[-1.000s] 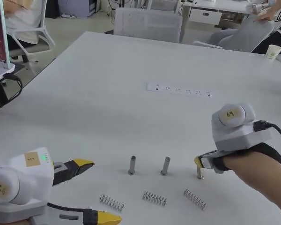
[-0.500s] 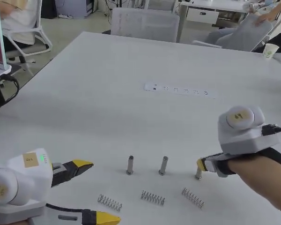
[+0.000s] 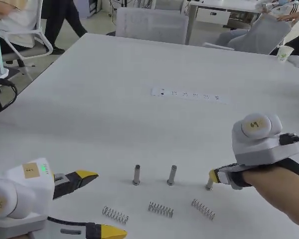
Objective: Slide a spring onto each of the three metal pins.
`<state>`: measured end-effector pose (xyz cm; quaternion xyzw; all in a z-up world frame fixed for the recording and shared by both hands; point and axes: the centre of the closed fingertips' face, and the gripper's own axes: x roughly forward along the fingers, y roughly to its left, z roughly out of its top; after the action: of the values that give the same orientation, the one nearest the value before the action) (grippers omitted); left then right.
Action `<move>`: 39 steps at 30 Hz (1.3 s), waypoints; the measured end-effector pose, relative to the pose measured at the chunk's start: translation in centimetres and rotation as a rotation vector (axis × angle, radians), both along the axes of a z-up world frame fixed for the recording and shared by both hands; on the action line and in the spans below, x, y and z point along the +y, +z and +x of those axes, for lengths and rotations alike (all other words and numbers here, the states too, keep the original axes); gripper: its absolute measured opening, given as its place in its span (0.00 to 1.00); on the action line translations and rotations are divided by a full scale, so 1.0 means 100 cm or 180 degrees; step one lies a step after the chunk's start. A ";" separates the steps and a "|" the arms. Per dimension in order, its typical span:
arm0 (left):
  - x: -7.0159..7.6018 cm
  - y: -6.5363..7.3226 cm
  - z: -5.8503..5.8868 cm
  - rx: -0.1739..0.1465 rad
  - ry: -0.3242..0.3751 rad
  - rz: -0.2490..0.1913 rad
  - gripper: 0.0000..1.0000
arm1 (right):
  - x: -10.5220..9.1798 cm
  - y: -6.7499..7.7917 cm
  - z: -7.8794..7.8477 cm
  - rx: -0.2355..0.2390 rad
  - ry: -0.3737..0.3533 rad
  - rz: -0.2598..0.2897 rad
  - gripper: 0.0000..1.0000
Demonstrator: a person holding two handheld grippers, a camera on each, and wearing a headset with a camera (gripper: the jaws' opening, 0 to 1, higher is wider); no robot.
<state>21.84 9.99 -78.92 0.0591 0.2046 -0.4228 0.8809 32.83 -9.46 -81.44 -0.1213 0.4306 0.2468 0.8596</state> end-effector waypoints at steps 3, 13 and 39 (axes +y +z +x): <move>0.000 0.000 0.000 0.0000 -0.0003 -0.0002 0.76 | 0.000 0.000 0.000 -0.0015 0.0016 -0.0003 0.06; 0.000 -0.001 0.000 0.0004 -0.0008 -0.0006 0.76 | 0.000 -0.001 -0.001 -0.0054 0.0061 -0.0031 0.07; 0.000 0.000 0.001 -0.0004 -0.0005 -0.0008 0.76 | -0.014 0.001 -0.019 -0.0105 0.0136 -0.0047 0.13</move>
<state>21.89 9.96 -78.91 0.0583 0.2035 -0.4237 0.8807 30.94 -10.89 -81.39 -0.1408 0.4155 0.2600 0.8602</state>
